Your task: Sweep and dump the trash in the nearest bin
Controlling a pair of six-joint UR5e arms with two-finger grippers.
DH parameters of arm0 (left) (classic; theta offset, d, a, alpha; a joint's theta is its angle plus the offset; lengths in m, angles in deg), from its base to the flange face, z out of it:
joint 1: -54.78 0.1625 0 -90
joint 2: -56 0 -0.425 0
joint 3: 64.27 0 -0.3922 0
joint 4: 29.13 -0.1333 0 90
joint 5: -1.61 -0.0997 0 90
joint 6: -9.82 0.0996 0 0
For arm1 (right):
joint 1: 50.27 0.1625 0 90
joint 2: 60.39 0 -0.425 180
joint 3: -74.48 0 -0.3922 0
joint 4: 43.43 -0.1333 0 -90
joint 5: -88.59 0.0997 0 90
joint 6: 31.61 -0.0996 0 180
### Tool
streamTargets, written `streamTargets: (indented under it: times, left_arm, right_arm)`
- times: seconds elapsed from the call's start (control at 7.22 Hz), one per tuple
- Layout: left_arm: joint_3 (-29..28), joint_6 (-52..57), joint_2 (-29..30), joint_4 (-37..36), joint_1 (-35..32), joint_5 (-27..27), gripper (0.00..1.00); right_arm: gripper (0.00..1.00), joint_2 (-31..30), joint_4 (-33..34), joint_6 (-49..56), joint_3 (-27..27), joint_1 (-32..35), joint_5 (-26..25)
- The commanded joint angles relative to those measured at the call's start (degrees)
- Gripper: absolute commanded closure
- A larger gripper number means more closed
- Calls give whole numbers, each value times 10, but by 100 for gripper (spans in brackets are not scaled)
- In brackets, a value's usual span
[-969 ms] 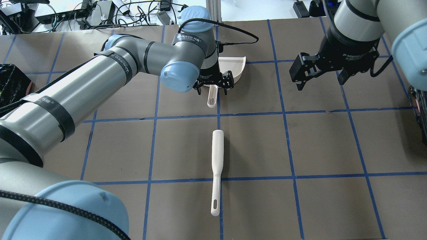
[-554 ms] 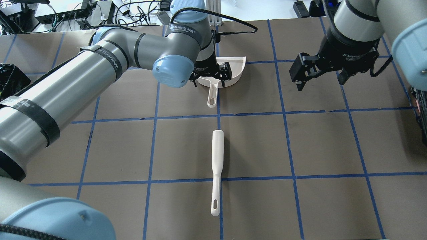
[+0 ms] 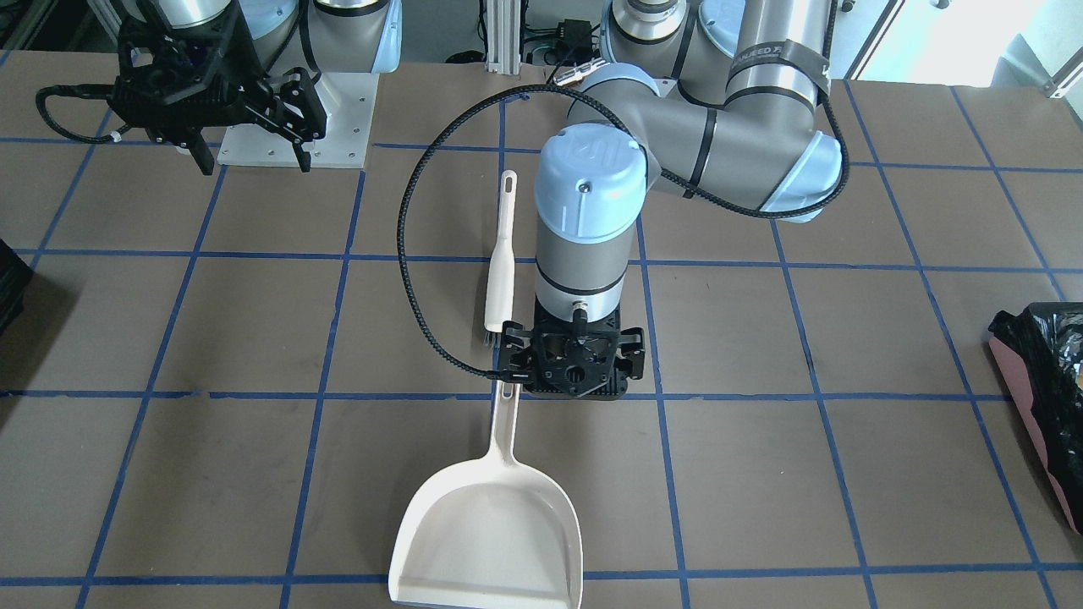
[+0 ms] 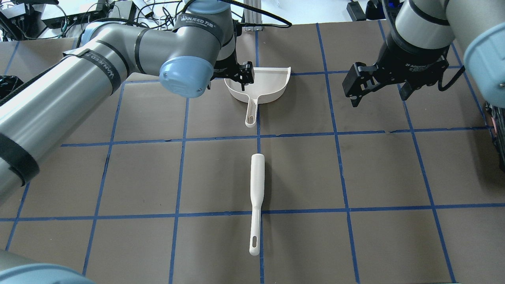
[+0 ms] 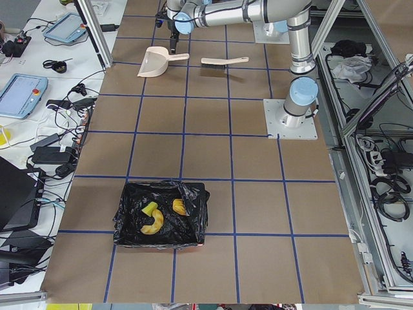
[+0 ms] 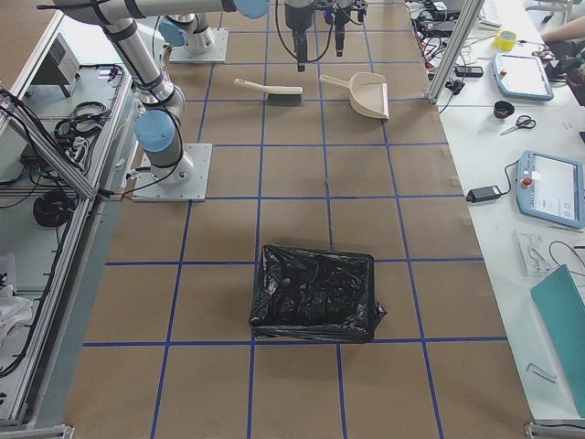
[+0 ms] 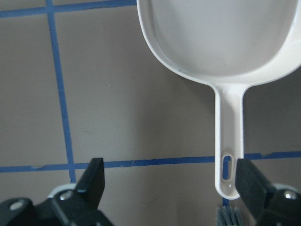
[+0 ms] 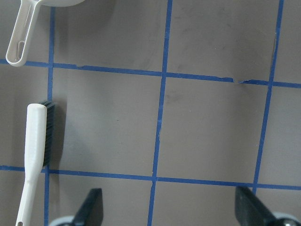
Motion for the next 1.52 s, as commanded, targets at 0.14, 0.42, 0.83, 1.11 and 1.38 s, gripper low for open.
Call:
streamTargets:
  times: [0.14, 0.42, 0.83, 1.11, 1.38]
  left_arm:
    - [15, 0, -58, 25, 77, -8, 0]
    - [11, -1, -110, 80, 95, -10, 0]
    - [6, 3, -185, 178, 116, -15, 0]
    - [10, 19, -221, 209, 124, -5, 0]
    - [12, 26, -230, 216, 135, 21, 0]
  right_arm:
    - [0, 0, 0, 0, 0, 0, 0]
    - [0, 0, 0, 0, 0, 0, 0]
    - [0, 0, 0, 0, 0, 0, 0]
    - [0, 0, 0, 0, 0, -1, 0]
    - [0, 0, 0, 0, 0, 0, -2]
